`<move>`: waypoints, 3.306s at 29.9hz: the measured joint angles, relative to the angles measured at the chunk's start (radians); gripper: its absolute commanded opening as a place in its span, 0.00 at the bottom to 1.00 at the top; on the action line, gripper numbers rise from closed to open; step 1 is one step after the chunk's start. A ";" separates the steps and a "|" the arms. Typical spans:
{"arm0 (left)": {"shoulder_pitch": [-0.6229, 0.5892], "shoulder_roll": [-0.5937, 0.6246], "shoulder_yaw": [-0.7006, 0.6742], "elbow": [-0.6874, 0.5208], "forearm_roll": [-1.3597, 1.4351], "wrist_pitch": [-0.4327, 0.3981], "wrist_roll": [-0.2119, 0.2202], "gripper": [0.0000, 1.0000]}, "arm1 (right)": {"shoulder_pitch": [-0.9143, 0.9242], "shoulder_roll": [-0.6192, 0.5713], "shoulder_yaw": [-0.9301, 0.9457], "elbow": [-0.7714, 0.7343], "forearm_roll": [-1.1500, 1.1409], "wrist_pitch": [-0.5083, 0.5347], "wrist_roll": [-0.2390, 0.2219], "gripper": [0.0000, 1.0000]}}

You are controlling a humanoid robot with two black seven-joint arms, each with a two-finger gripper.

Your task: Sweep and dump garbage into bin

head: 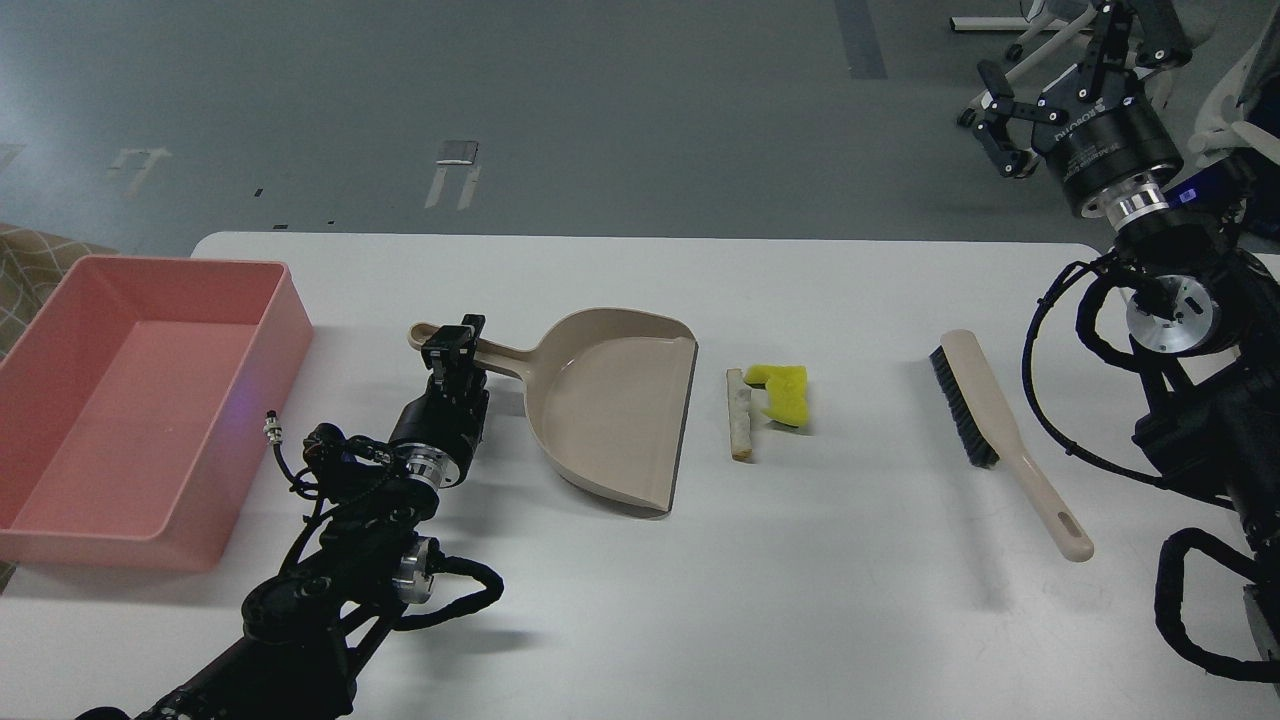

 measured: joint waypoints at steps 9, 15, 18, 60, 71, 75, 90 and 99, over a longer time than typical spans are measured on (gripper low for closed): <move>0.000 0.000 0.000 0.000 0.000 0.000 0.002 0.37 | 0.000 0.000 0.000 0.000 0.000 0.000 0.000 1.00; 0.000 0.000 0.007 0.000 0.000 0.000 0.001 0.35 | -0.001 0.000 0.000 0.000 0.000 0.000 0.000 1.00; 0.000 0.000 0.011 0.000 0.000 0.000 -0.003 0.33 | -0.001 0.000 0.000 0.000 0.000 0.000 0.000 1.00; 0.007 0.225 0.066 -0.236 0.019 0.001 -0.038 0.22 | -0.048 -0.021 -0.006 0.063 -0.013 0.000 0.016 1.00; 0.020 0.260 0.080 -0.246 0.146 0.012 -0.045 0.23 | -0.047 -0.271 -0.162 0.200 -0.182 -0.013 0.016 1.00; 0.027 0.258 0.077 -0.245 0.148 0.013 -0.052 0.26 | -0.042 -0.401 -0.282 0.278 -0.209 -0.013 0.014 1.00; 0.070 0.257 0.067 -0.244 0.149 0.037 -0.073 0.14 | -0.013 -0.605 -0.547 0.491 -0.502 -0.002 0.015 1.00; 0.069 0.259 0.069 -0.236 0.147 0.041 -0.073 0.00 | -0.008 -0.727 -0.668 0.574 -0.528 0.000 0.015 1.00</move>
